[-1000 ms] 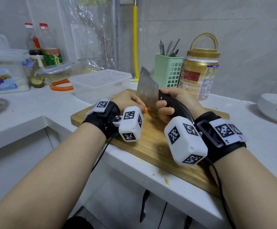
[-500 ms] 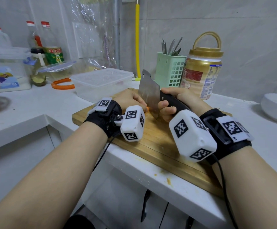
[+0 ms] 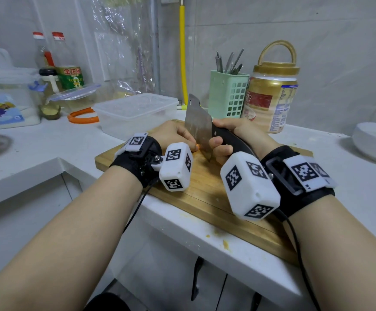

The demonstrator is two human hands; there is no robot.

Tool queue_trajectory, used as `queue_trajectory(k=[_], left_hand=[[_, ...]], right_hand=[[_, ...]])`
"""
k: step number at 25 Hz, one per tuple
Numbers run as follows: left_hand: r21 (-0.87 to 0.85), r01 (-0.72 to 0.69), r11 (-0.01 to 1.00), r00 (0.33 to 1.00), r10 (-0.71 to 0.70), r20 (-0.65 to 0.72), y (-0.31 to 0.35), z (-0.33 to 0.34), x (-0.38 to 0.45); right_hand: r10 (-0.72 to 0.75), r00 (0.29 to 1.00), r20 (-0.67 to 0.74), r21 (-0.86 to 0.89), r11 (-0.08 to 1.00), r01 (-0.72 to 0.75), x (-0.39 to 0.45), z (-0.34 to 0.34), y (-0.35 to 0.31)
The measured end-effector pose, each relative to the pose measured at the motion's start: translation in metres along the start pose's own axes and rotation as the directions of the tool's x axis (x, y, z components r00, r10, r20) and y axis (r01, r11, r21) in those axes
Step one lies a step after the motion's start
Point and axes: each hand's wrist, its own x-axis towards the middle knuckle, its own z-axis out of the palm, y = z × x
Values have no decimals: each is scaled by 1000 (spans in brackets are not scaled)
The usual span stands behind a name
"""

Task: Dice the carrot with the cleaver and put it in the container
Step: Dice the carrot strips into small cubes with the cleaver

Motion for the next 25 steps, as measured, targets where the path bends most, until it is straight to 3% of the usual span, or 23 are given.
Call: queue_trajectory(k=[15, 25], left_hand=[[-84, 20, 996, 998, -25, -57, 5, 3, -7], [-24, 16, 1000, 999, -17, -46, 9, 1, -11]], right_hand=[[-95, 995, 0, 111, 989, 95, 0, -3, 1], [-62, 998, 7, 39, 997, 62, -1, 0, 3]])
